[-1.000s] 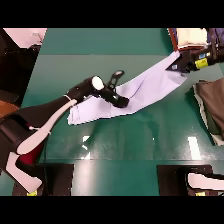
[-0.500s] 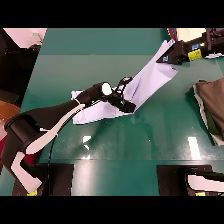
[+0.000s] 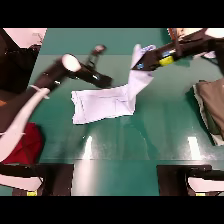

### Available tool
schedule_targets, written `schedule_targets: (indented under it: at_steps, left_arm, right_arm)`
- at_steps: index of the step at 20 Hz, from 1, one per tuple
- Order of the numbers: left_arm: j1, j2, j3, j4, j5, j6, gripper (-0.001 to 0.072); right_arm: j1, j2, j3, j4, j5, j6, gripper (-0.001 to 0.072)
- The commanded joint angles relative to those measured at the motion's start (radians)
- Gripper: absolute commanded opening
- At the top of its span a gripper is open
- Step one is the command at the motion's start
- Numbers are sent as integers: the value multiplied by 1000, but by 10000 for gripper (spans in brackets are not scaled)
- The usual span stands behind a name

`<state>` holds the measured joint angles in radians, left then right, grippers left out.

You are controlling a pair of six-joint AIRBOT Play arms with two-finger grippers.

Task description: Fold the shirts.

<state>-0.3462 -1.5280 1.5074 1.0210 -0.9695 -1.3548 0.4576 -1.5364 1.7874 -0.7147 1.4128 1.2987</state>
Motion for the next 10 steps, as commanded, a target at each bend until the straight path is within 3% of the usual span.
schedule_targets:
  at_steps: [1, 4, 6, 8, 10]
  left_arm:
    - [188, 160, 1, 88, -56, 1, 32]
    - [306, 244, 1, 102, -71, 1, 32]
    - [353, 268, 1, 102, -88, 0, 31]
    - [373, 271, 1, 102, -116, 1, 31]
    - [375, 271, 0, 102, -141, 1, 31]
  right_arm:
    - [143, -114, 1, 156, -109, -105, 24]
    - [279, -233, 2, 200, -223, -176, 57]
    - [347, -297, 12, 199, -304, -203, 184]
    - [381, -359, 78, 197, -330, -212, 398]
    - [377, -401, 160, 195, -296, -211, 405]
